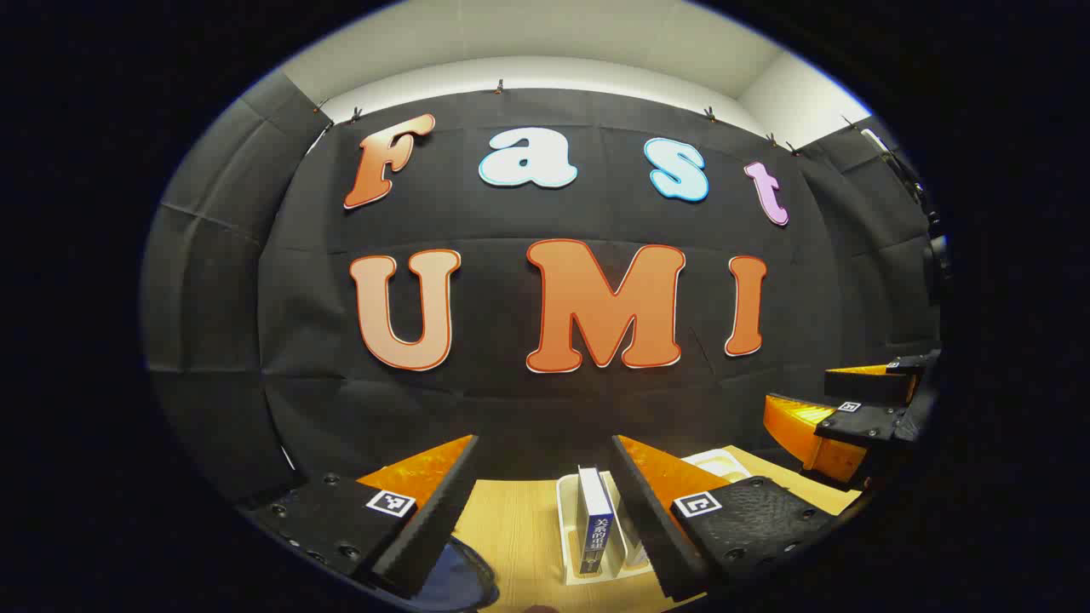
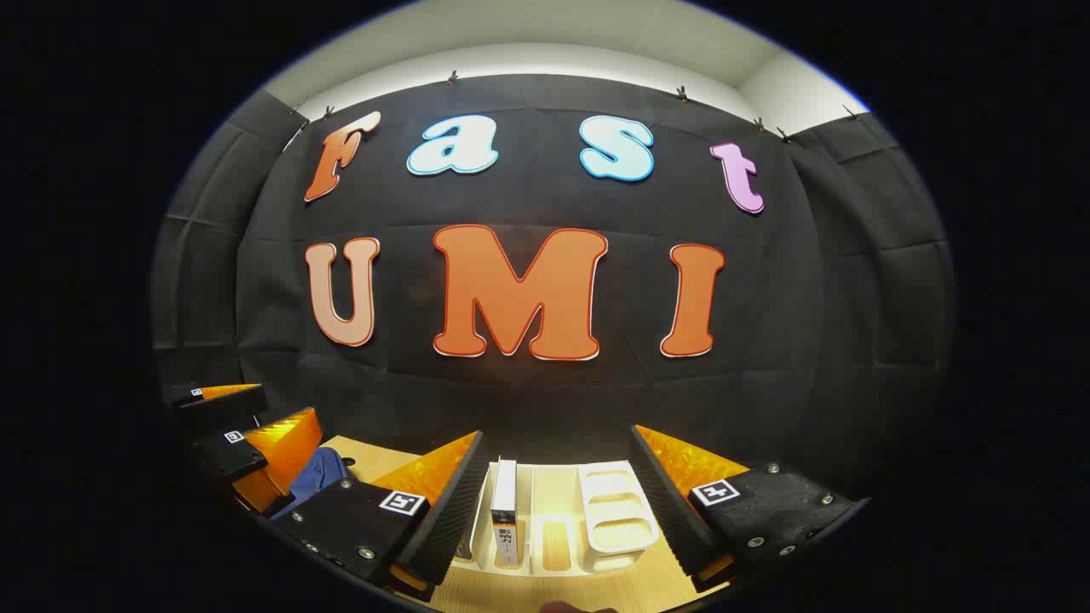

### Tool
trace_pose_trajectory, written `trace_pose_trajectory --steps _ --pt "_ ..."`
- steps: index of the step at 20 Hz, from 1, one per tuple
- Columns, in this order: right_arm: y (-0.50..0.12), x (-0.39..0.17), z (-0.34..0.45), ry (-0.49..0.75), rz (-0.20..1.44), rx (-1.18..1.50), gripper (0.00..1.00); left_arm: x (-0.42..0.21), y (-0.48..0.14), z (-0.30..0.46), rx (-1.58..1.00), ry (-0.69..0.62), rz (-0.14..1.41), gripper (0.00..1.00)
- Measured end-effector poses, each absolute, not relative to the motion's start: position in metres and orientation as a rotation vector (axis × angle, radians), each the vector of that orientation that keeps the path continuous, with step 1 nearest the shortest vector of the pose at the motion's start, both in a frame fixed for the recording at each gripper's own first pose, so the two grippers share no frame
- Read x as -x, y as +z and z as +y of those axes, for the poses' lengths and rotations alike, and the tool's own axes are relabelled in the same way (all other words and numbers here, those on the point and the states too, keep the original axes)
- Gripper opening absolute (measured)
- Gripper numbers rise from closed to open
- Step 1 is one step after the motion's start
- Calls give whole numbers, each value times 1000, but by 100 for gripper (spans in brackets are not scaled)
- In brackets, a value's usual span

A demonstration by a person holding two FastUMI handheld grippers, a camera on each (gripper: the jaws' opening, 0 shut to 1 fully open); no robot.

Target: Open the schoolbag, grab two books from the bookshelf and put them into the schoolbag.

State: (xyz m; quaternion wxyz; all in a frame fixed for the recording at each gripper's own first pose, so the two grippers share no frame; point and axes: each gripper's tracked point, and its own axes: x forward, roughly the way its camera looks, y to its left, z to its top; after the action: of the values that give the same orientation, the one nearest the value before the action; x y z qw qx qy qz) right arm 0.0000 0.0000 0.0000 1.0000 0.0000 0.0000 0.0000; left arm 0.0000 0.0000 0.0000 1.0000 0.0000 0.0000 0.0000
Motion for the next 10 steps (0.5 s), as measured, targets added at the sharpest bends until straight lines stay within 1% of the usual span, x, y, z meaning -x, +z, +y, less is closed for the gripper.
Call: trace_pose_trajectory --steps 5,10 --pt "0 1 -1 -4 0 2 97 0 -2 2 -2 3 0 93" --pt "-3 1 1 -1 9 2 97 0 -9 1 -11 -3 10 94"
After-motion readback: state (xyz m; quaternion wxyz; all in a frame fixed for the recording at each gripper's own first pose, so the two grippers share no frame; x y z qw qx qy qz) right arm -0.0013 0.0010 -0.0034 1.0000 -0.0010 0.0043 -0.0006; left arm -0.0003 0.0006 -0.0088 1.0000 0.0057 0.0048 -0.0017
